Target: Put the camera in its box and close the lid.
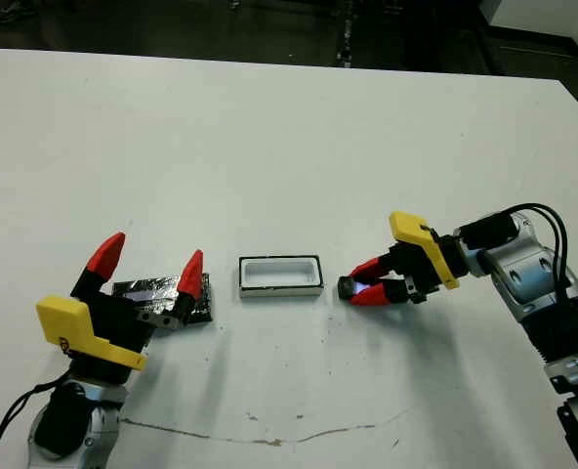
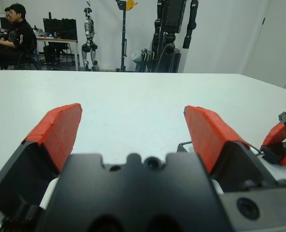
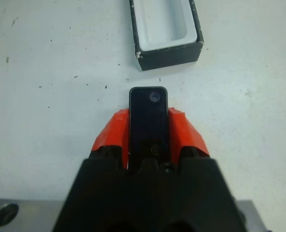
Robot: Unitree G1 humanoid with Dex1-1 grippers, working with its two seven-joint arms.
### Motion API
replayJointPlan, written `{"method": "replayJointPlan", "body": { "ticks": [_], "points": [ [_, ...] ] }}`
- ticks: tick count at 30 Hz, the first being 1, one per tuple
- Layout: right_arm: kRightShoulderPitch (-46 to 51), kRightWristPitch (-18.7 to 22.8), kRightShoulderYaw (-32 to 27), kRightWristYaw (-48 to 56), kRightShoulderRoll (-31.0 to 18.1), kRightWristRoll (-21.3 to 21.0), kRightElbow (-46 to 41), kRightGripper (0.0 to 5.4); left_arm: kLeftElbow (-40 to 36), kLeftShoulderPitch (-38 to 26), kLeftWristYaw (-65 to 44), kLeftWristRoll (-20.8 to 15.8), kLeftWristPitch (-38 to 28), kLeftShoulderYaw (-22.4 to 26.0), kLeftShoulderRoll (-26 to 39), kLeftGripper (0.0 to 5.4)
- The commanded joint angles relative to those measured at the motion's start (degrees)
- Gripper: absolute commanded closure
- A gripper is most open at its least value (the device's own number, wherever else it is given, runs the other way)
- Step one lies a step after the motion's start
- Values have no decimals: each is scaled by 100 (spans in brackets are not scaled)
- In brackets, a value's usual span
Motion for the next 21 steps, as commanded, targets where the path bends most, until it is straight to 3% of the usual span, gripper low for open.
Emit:
{"method": "replayJointPlan", "body": {
  "ticks": [1,14,21],
  "points": [
    [177,126,7,-71,-82,-33,-77,374,12,78,-4,-16,12,-3,2,0],
    [-108,6,-806,37,108,770,370,374,42,60,-34,-10,1,-2,36,0],
    [-598,615,-1041,94,230,1167,466,374,47,74,-5,85,-36,-19,26,0]
  ]
}}
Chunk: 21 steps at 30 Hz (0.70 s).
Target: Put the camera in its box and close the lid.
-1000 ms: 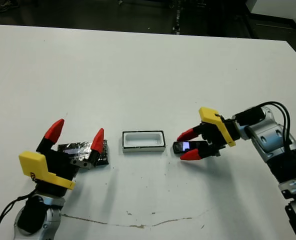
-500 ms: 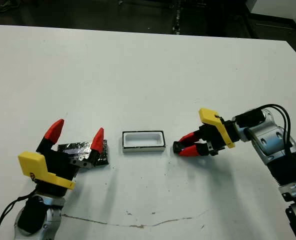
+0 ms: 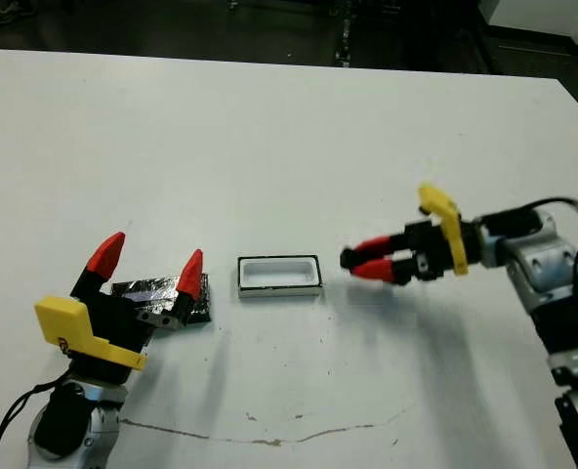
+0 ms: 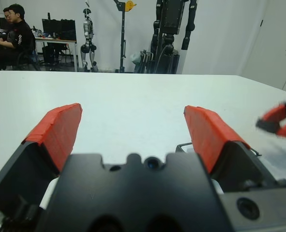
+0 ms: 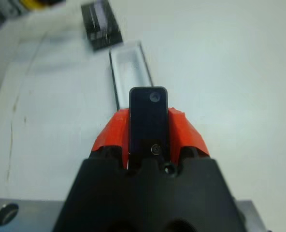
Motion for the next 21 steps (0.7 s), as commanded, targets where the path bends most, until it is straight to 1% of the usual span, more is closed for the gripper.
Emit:
{"method": "replayJointPlan", "body": {
  "ticks": [1,3,6,9,14,17,20,21],
  "points": [
    [-279,466,-51,156,88,220,127,374,44,76,1,60,-7,-16,21,0],
    [-431,657,1,250,136,274,180,374,32,81,12,61,6,-20,13,0],
    [-548,814,24,214,335,310,219,374,61,72,-17,23,-13,-11,11,0],
    [-645,854,131,206,506,256,288,374,67,73,-23,18,-14,-16,19,0],
    [-787,799,407,169,786,76,399,374,37,73,16,40,17,-53,7,0],
    [-827,452,505,184,1054,-38,649,374,39,70,36,102,-4,-66,14,0],
    [-874,-22,524,178,1307,-140,948,374,48,58,29,55,3,-60,-12,0],
    [-903,-77,535,150,1364,-181,1026,374,61,52,26,58,-9,-59,-15,0]
  ]
}}
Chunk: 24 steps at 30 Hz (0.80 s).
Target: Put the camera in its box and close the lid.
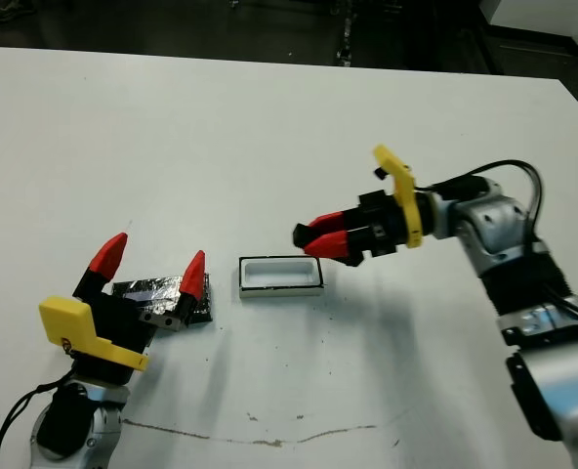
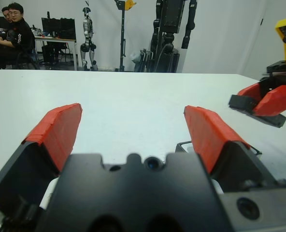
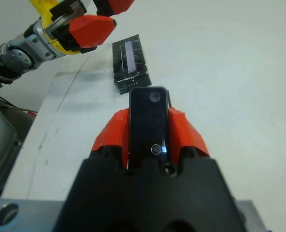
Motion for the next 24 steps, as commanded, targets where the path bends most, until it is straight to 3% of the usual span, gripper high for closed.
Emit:
{"method": "replayJointPlan", "body": {
  "ticks": [1,15,24],
  "points": [
    [-196,-291,45,-97,179,-194,294,374,55,47,7,14,-12,-6,-8,0],
    [-450,-534,97,-358,592,-604,591,374,99,-27,12,79,-16,8,23,0],
    [-436,-407,167,-402,647,-681,437,374,80,-10,21,26,9,-6,-15,0]
  ]
}}
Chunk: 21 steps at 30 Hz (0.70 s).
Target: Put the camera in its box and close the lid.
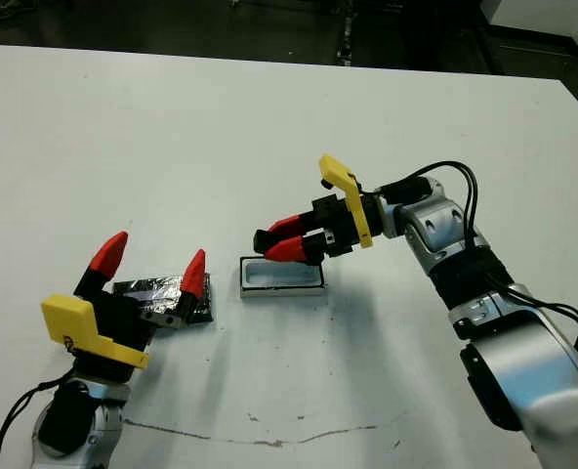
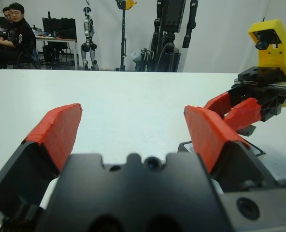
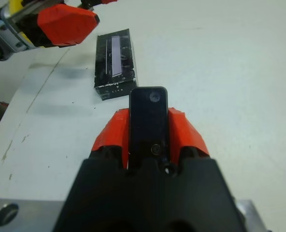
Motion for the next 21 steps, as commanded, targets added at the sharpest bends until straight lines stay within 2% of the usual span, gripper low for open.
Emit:
{"method": "replayJointPlan", "body": {
  "ticks": [1,21],
  "points": [
    [-16,27,14,23,29,-1,-53,374,33,42,18,24,2,-8,-4,0],
    [278,50,396,-288,14,-285,-577,374,21,97,3,6,-13,-2,6,0]
  ]
}}
